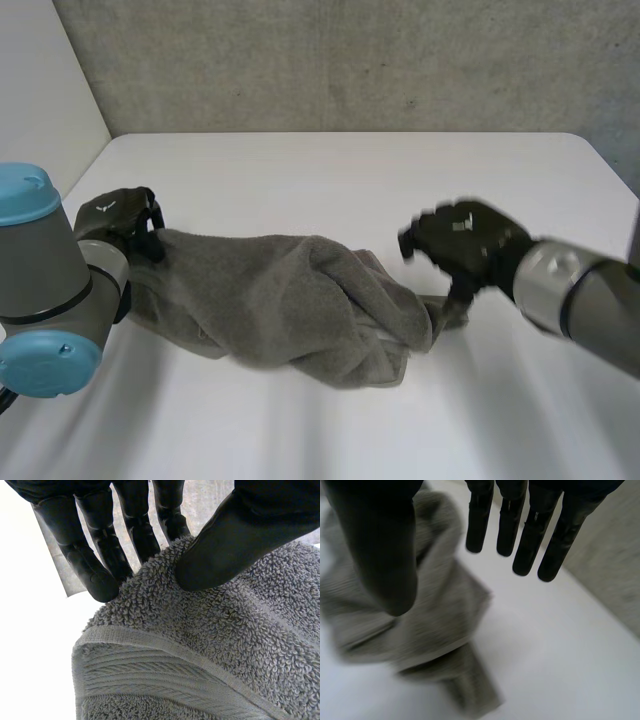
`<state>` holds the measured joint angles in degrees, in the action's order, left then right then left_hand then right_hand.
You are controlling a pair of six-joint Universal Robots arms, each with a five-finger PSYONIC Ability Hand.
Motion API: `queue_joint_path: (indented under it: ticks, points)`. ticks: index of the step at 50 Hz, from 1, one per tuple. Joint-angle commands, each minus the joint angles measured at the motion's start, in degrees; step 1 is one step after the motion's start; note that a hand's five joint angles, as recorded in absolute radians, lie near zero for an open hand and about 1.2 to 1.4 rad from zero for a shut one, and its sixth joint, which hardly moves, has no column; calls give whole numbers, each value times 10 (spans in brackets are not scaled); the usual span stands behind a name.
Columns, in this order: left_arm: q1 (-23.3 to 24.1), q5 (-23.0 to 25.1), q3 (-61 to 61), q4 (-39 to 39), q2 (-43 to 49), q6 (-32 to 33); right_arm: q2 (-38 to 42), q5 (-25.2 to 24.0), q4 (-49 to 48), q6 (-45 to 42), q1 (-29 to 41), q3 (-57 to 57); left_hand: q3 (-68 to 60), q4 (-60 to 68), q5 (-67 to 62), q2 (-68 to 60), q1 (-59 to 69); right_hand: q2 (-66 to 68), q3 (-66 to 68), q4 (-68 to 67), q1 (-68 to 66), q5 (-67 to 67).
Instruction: Fold the towel.
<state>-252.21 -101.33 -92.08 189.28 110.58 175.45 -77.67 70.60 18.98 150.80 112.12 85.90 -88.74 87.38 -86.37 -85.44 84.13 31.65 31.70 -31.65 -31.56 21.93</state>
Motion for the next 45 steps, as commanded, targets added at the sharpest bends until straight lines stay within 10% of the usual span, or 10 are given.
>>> queue_joint_path:
  ticks: [1, 45]
  points:
    - [-2, 0, 0, 1, 3, 0, -47, -99, -1, -33, -28, 150, 87, -74, 164, 54, -41, 20, 19, -20, -21, 17]
    - [3, 0, -9, 15, 4, 0, 125, -86, -269, -20, 53, 167, 87, -74, 164, 54, -41, 28, 28, -28, -29, 25]
